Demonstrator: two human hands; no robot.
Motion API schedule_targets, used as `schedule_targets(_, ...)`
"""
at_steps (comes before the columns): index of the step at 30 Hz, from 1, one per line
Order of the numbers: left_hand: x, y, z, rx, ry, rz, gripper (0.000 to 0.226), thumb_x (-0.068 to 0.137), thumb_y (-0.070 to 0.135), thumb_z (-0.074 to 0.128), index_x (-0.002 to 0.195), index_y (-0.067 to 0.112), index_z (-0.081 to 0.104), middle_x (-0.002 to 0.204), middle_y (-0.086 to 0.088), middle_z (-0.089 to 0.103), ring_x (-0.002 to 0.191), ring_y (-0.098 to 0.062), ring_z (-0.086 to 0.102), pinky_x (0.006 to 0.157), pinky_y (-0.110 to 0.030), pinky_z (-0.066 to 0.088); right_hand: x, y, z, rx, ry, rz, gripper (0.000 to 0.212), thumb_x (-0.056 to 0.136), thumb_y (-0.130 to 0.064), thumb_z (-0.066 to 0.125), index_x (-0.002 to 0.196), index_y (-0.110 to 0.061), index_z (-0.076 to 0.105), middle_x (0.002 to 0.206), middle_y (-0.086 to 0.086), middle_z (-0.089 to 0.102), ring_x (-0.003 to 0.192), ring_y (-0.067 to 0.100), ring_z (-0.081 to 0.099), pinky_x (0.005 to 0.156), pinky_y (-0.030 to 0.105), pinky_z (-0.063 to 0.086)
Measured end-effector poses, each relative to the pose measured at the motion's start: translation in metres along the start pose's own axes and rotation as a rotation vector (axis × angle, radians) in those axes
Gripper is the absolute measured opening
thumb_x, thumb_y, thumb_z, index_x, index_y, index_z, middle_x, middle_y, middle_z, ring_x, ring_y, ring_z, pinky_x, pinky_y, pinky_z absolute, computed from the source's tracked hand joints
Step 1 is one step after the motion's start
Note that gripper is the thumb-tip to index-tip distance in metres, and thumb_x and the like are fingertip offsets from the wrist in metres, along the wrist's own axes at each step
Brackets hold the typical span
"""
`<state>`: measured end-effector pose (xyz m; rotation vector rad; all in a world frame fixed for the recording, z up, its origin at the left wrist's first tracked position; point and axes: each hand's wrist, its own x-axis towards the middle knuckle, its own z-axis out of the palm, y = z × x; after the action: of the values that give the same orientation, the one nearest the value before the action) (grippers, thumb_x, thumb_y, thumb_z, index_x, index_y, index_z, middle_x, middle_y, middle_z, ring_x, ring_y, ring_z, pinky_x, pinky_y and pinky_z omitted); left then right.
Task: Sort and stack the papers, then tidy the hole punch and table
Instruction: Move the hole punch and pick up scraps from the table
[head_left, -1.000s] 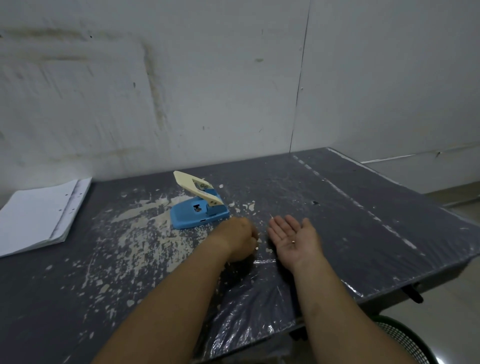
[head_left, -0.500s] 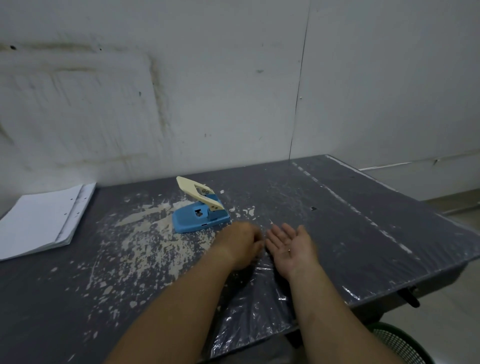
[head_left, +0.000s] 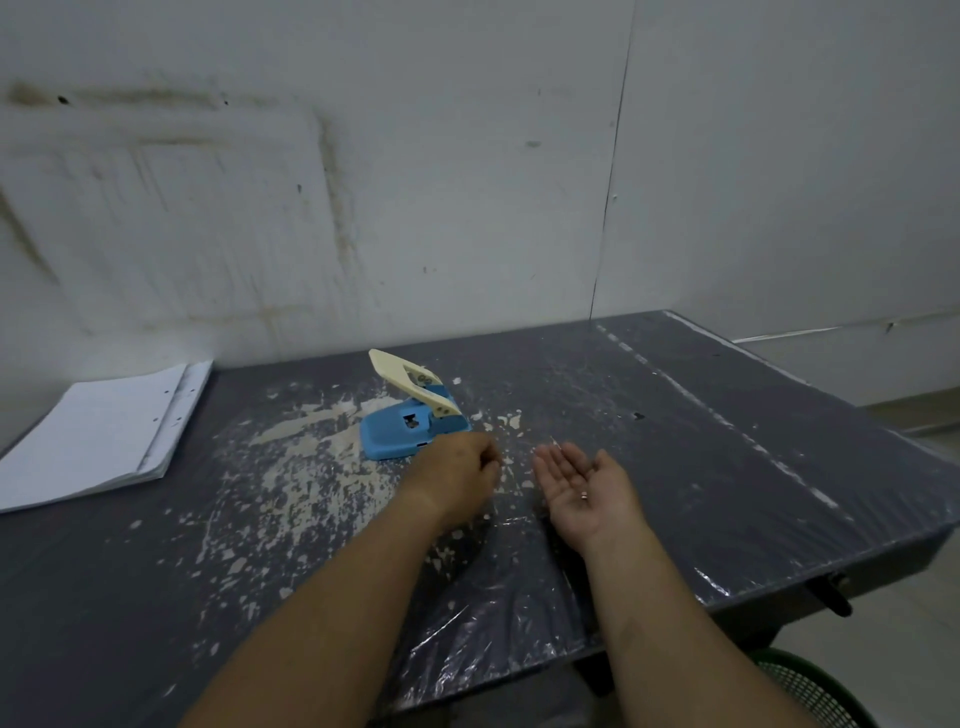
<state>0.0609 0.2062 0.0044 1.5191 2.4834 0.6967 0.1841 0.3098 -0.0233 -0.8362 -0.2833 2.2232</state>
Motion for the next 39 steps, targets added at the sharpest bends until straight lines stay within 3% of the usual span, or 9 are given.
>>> schedule_targets(6,-0.009,-0.022,-0.017,0.329,-0.345,-0.002,0.025,0.089,0.032,0.059,0.113,0.031,0.069,0.12,0.004,0.066,0.104,-0.018,0.061,0.09,-0.04,0.054,-0.003,0.006,0.003,-0.027,-0.016,0.011,0.049,0.107,-0.035,0.028,0.102,0.005,0.056,0.103,0.024,0.06,0.09,0.034,0.062,0.091,0.043,0.049)
schedule_targets(10,-0.014,-0.014,-0.009,0.455,-0.297,0.091,0.027,0.089,0.044,0.061,0.114,0.036,0.066,0.121,0.005,0.065,0.109,-0.02,0.061,0.09,-0.041,0.053,-0.004,0.013,0.003,-0.071,0.003,0.007,0.048,0.107,-0.035,0.029,0.103,0.004,0.056,0.105,0.023,0.061,0.094,0.035,0.062,0.088,0.043,0.049)
schedule_targets(22,-0.012,-0.002,0.004,0.694,-0.139,0.268,0.022,0.097,0.032,0.051,0.11,0.024,0.067,0.105,-0.006,0.069,0.092,-0.027,0.066,0.077,-0.038,0.055,-0.011,0.019,-0.001,-0.165,0.003,-0.037,0.047,0.107,-0.033,0.031,0.13,0.003,0.05,0.105,0.021,0.06,0.11,0.038,0.059,0.092,0.044,0.048)
schedule_targets(25,-0.014,-0.004,0.007,0.602,-0.073,0.252,0.021,0.097,0.031,0.05,0.106,0.021,0.066,0.103,-0.005,0.07,0.091,-0.025,0.066,0.079,-0.038,0.055,-0.013,0.02,-0.003,-0.193,0.002,-0.045,0.046,0.106,-0.034,0.031,0.129,0.001,0.05,0.105,0.02,0.06,0.107,0.036,0.058,0.101,0.046,0.045)
schedule_targets(28,-0.016,0.001,0.008,0.244,0.061,0.151,0.016,0.092,0.036,0.059,0.101,0.026,0.068,0.102,0.001,0.071,0.092,-0.018,0.065,0.083,-0.039,0.055,-0.014,0.02,-0.003,-0.226,0.003,-0.038,0.044,0.106,-0.034,0.031,0.125,-0.001,0.052,0.112,0.02,0.058,0.117,0.037,0.055,0.106,0.047,0.042)
schedule_targets(31,-0.016,0.017,0.013,-0.028,0.059,0.136,0.011,0.087,0.035,0.067,0.095,0.029,0.071,0.095,0.007,0.072,0.087,-0.012,0.065,0.082,-0.037,0.055,-0.013,0.021,-0.001,-0.221,0.022,-0.002,0.04,0.105,-0.033,0.034,0.108,-0.002,0.058,0.104,0.019,0.066,0.092,0.029,0.07,0.077,0.038,0.057)
schedule_targets(34,-0.017,0.029,0.022,-0.046,0.028,0.21,0.016,0.09,0.035,0.061,0.1,0.029,0.074,0.101,0.006,0.072,0.091,-0.013,0.065,0.086,-0.035,0.052,-0.015,0.02,-0.002,-0.204,0.013,0.044,0.041,0.106,-0.034,0.034,0.094,-0.005,0.061,0.063,0.013,0.071,0.05,0.022,0.07,0.044,0.026,0.054)
schedule_targets(36,-0.015,0.028,0.026,-0.075,0.025,0.22,0.02,0.094,0.034,0.056,0.101,0.027,0.074,0.1,0.004,0.071,0.089,-0.013,0.062,0.083,-0.032,0.05,-0.014,0.018,-0.003,-0.193,0.009,0.046,0.042,0.106,-0.033,0.034,0.093,-0.004,0.06,0.064,0.015,0.071,0.055,0.025,0.072,0.045,0.029,0.056)
schedule_targets(39,-0.004,0.016,0.022,-0.218,0.223,0.06,0.016,0.094,0.03,0.059,0.095,0.023,0.073,0.088,0.004,0.07,0.079,-0.012,0.063,0.073,-0.029,0.05,-0.009,0.013,-0.006,-0.116,-0.01,0.039,0.042,0.106,-0.03,0.034,0.098,0.003,0.057,0.095,0.024,0.065,0.083,0.034,0.067,0.071,0.042,0.058)
